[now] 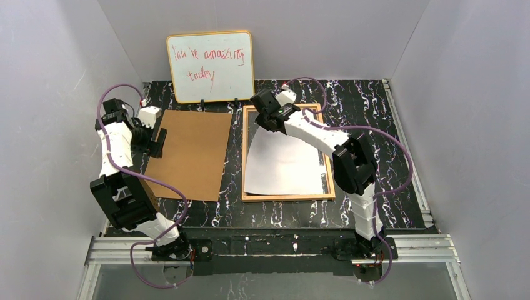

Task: Put the photo into the frame
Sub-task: Turn over the photo from the photo frame.

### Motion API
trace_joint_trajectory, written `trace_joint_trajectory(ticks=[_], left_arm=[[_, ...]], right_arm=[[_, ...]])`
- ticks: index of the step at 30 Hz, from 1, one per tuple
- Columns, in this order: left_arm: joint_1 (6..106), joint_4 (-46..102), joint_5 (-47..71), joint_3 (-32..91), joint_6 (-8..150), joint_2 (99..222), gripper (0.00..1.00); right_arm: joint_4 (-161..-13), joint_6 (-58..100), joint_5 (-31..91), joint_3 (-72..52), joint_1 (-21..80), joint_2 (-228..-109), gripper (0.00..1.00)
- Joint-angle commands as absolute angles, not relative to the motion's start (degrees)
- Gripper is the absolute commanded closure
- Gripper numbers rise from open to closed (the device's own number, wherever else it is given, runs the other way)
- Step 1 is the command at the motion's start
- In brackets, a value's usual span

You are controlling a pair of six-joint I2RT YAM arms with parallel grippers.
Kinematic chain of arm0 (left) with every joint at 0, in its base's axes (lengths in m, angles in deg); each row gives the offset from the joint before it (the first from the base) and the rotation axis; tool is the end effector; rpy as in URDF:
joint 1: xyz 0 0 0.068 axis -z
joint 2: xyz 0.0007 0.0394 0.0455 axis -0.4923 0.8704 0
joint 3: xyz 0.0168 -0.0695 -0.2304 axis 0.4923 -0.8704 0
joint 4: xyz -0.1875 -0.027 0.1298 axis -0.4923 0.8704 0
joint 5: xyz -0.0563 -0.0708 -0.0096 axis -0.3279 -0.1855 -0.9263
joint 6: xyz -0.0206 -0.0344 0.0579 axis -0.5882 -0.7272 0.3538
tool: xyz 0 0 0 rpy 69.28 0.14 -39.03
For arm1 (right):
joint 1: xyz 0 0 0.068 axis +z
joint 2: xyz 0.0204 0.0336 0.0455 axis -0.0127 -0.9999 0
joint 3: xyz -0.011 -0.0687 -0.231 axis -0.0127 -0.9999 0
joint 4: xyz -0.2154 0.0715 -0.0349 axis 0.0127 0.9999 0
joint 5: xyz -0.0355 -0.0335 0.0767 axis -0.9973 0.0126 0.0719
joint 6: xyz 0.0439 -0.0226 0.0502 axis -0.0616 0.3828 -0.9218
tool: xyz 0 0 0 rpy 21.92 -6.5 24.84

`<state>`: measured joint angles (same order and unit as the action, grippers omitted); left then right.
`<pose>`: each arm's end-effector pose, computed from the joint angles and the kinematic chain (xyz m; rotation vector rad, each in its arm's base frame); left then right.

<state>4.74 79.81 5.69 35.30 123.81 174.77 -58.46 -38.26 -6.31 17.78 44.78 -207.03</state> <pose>0.2776 0.1123 0.2467 0.4618 2.5486 0.0874 0.3365 0.2867 0.2265 0.6653 2.1754 0.4360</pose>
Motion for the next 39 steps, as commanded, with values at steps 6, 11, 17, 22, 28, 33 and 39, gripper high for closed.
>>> trace_joint_trajectory(ticks=[6,11,17,22,28,33,39], left_arm=[[4.8,80.5,5.8,34.0,125.2,173.5,0.02],[4.7,80.4,6.0,33.9,125.5,173.5,0.02],[4.7,80.6,5.7,34.3,125.4,173.6,0.02],[4.7,80.6,5.9,34.4,125.6,173.7,0.02],[4.8,81.0,5.4,35.3,125.2,174.1,0.02],[4.7,81.2,5.6,35.2,125.5,174.1,0.02],[4.7,81.3,5.6,34.9,125.6,174.1,0.02]], right_arm=[[-55.9,-40.3,-11.7,23.8,45.9,-208.9,0.99],[-57.8,-35.8,-9.9,22.2,45.9,-208.6,0.99],[-56.2,-28.8,-8.8,22.6,45.9,-209.4,0.99],[-54.9,-24.2,-10.7,22.2,45.8,-208.5,0.99],[-54.6,-21.3,-10.1,22.1,45.3,-208.4,0.99],[-53.8,-19.4,-8.5,22.8,45.3,-209.5,0.99],[-55.7,-19.5,-7.0,21.0,45.2,-208.7,0.79]])
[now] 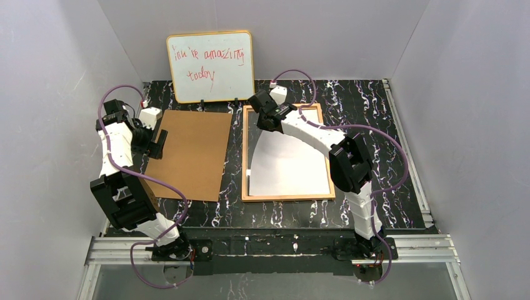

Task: Put the photo into the frame
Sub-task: Turn over the photo from the photo frame.

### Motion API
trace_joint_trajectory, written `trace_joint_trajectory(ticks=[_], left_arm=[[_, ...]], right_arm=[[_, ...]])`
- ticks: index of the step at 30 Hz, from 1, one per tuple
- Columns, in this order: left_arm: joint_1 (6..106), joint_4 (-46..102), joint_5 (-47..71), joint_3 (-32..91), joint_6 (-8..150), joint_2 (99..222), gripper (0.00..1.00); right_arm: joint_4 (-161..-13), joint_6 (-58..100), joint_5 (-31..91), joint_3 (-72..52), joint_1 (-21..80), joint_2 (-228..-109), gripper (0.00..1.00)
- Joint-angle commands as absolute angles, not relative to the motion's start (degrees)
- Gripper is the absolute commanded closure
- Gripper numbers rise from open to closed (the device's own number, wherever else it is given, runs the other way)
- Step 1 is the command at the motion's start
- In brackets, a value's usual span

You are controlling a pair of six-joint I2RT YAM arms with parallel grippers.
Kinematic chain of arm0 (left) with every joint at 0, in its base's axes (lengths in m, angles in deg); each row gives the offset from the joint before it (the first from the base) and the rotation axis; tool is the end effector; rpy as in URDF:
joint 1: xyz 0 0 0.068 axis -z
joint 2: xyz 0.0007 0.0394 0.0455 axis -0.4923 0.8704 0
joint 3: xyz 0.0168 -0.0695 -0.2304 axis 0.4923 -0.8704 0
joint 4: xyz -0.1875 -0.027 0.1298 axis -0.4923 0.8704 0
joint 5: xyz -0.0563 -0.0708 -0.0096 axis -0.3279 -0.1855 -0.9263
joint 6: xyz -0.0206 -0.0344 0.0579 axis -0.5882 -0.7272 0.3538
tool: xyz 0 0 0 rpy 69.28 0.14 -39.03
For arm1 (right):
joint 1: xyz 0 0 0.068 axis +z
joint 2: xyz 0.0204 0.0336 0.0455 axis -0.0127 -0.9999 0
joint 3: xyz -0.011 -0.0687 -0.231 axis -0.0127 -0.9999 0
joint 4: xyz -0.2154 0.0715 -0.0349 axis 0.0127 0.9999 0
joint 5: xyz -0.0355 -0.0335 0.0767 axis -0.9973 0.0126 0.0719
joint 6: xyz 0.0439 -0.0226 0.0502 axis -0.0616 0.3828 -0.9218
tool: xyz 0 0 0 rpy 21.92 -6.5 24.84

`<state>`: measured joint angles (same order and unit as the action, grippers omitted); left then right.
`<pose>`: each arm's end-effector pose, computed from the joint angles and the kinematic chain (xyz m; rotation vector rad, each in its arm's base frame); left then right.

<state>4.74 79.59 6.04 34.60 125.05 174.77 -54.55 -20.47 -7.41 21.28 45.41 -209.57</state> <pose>0.2768 0.1123 0.2435 0.4879 2.5545 0.0959 0.3367 0.2924 0.2209 0.3007 2.2584 0.2153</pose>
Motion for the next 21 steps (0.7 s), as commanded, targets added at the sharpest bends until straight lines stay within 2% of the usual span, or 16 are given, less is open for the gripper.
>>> trace_joint_trajectory(ticks=[1,2,3,4,6,14,17,21], left_arm=[[4.7,81.4,5.6,35.0,125.6,174.1,0.02],[4.7,81.5,5.6,34.9,125.7,174.1,0.02],[4.7,81.4,5.8,34.9,125.9,174.0,0.02],[4.7,81.5,5.9,35.0,125.9,174.0,0.02],[4.7,81.7,6.0,35.0,126.1,174.0,0.02],[4.7,82.1,5.7,35.6,125.9,174.8,0.02],[4.7,81.5,6.4,36.6,124.9,176.0,0.02],[4.6,79.4,9.8,39.6,122.8,178.8,0.02]], right_arm=[[-56.8,-19.3,-6.6,20.2,45.2,-208.4,0.71],[-57.9,-18.8,-6.0,19.8,45.2,-208.1,0.58],[-59.1,-18.4,-5.2,19.4,45.2,-207.8,0.25],[-60.2,-17.9,-4.7,19.0,45.1,-207.5,0.04],[-61.6,-17.4,-3.8,18.6,45.2,-207.2,0.01],[-64.2,-17.8,-2.2,16.5,45.2,-204.4,0.01],[-69.6,-17.2,3.4,13.8,45.2,-201.6,0.01],[-81.7,-16.1,16.8,9.5,45.5,-198.5,0.01]])
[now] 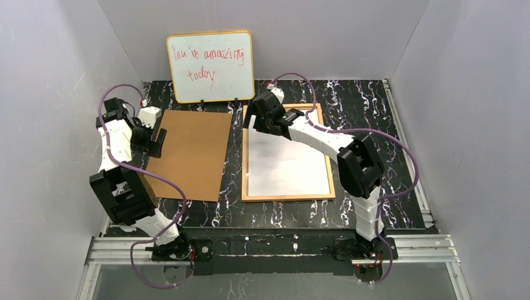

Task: Put the photo into the frame
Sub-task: Turn over the photo from the photo frame, then pick up the photo frame item at the center of the board.

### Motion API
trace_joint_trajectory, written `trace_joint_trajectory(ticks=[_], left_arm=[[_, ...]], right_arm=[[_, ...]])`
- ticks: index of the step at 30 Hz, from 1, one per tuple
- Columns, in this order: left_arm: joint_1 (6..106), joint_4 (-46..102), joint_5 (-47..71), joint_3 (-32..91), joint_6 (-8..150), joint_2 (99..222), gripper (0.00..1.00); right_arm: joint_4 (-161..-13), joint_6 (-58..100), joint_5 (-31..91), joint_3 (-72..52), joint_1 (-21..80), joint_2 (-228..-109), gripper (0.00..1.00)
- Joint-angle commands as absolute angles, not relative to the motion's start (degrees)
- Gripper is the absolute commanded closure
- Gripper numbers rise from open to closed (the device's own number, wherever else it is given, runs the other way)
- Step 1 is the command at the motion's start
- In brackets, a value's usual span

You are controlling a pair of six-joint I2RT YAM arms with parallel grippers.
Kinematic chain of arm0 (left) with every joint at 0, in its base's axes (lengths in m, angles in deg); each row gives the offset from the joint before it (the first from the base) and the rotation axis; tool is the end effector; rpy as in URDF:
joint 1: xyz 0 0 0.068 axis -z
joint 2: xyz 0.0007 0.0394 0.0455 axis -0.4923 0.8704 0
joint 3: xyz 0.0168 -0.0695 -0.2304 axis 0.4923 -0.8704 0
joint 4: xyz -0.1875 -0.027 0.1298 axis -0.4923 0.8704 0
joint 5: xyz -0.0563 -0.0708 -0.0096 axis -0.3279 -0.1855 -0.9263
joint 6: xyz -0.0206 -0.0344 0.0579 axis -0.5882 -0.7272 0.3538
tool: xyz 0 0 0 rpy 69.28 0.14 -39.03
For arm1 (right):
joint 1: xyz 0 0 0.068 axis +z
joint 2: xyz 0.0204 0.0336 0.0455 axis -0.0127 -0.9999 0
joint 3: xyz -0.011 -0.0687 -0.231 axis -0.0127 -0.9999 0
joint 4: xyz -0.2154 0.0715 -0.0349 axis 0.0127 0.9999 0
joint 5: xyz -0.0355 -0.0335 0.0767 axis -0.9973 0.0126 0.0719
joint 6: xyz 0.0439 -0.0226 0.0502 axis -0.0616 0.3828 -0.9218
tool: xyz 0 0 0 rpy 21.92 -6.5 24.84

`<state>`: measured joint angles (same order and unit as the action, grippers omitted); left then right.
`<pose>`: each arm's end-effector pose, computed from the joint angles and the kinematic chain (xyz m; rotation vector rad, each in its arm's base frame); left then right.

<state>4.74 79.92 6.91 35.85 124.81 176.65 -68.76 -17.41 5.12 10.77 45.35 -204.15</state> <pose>0.2818 0.1155 0.2398 0.4790 2.5780 0.0991 0.3274 0.2987 0.2233 0.1736 2.2551 0.5191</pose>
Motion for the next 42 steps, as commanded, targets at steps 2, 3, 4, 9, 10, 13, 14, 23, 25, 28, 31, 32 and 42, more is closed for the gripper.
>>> trace_joint_trajectory(ticks=[2,3,4,9,10,13,14,23,25,28,31,32,42], left_arm=[[4.7,77.0,12.9,40.8,121.2,180.6,0.05],[4.6,75.6,14.7,41.2,120.3,181.8,0.07],[4.5,74.1,16.2,41.5,119.5,182.7,0.09],[4.4,66.3,22.5,39.7,117.0,186.3,0.2],[4.4,64.4,23.9,38.9,116.4,186.9,0.22],[4.4,59.4,28.1,36.5,115.1,188.9,0.29],[4.4,57.9,29.1,35.8,114.7,189.4,0.32],[4.5,51.4,29.5,30.8,111.1,193.9,0.42],[4.5,51.3,28.3,30.1,111.0,194.9,0.41],[4.8,52.4,25.2,28.6,111.3,195.8,0.41],[5.4,56.1,21.7,28.7,111.6,196.8,0.41],[5.6,57.7,20.4,29.1,111.6,197.3,0.41],[8.7,65.2,14.4,27.6,114.6,200.5,0.41]], right_arm=[[-75.5,-15.4,16.9,16.5,47.1,-202.1,0.01],[-73.3,-15.1,16.2,19.7,48.7,-204.1,0.01],[-72.6,-15.0,16.2,21.3,49.8,-205.5,0.01],[-73.2,-16.4,16.1,22.2,53.7,-211.0,0.02],[-73.2,-17.2,16.7,22.4,54.1,-212.0,0.03],[-72.8,-18.0,16.7,23.1,55.1,-214.9,0.03],[-72.7,-18.0,16.6,23.2,55.4,-215.8,0.03],[-71.6,-19.0,15.8,22.7,55.5,-220.1,0.03],[-71.1,-19.3,15.3,22.7,55.6,-220.9,0.02],[-71.1,-20.0,15.3,22.6,55.5,-221.5,0.02],[-71.9,-20.9,16.8,22.9,55.6,-222.3,0.02],[-72.0,-21.2,17.2,23.4,55.5,-222.8,0.02],[-82.2,-30.0,30.2,23.0,54.6,-225.0,0.06]])
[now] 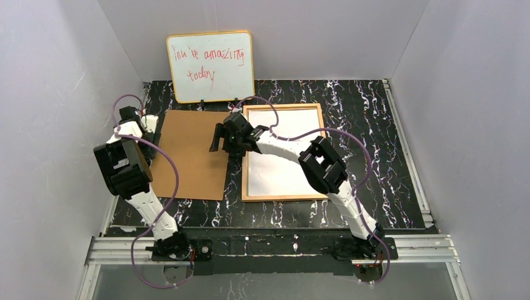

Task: Put the photo into the frame
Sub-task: Pick up the photo frame item at the center of the board.

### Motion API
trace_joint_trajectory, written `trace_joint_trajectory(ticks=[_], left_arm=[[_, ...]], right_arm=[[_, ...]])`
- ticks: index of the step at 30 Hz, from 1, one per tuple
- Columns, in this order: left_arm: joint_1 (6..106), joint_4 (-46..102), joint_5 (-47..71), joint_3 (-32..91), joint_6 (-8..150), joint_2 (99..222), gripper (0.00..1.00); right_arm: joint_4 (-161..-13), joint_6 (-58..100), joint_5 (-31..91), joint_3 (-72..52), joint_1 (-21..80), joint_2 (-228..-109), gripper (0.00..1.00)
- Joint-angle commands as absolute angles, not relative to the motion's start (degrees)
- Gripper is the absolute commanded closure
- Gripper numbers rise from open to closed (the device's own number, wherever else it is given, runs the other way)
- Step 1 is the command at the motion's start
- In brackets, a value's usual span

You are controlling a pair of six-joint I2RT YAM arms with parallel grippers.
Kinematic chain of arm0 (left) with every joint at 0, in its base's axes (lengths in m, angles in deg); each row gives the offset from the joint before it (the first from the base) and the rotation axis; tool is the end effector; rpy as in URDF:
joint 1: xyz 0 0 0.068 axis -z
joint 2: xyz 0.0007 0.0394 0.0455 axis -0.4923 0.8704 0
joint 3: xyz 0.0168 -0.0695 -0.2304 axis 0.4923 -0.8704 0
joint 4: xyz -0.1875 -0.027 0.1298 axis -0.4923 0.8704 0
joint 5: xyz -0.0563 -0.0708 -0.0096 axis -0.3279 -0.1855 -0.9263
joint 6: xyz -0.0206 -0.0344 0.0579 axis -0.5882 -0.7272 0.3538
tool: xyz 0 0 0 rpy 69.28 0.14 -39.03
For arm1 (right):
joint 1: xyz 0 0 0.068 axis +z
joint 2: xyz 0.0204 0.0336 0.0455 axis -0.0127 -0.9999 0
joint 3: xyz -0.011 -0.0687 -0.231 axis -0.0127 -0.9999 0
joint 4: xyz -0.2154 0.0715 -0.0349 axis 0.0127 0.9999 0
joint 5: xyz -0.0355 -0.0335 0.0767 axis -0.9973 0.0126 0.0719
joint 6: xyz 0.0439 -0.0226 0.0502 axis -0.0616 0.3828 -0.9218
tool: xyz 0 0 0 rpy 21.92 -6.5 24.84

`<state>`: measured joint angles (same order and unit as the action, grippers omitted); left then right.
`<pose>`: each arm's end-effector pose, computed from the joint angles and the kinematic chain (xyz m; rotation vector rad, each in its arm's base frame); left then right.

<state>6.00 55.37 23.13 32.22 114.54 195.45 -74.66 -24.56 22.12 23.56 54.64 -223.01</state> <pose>0.3390 0.1508 0.1422 0.1887 2.6809 0.3917 0.2967 0.4061 0.1538 -0.0328 2.4421 0.9285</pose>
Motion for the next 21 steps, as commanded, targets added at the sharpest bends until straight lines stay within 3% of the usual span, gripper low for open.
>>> trace_joint_trajectory(ticks=[1,15,21], left_arm=[[8.8,65.3,14.3,27.2,114.9,200.5,0.41],[9.5,69.4,11.2,25.3,119.9,199.5,0.41],[9.5,71.7,9.4,24.9,121.8,198.5,0.41]], right_arm=[[-84.3,-30.8,31.7,22.3,54.6,-224.3,0.08],[-127.4,-45.5,45.0,-3.4,56.8,-202.7,0.17],[-132.4,-45.6,46.1,-6.4,57.8,-201.7,0.17]])
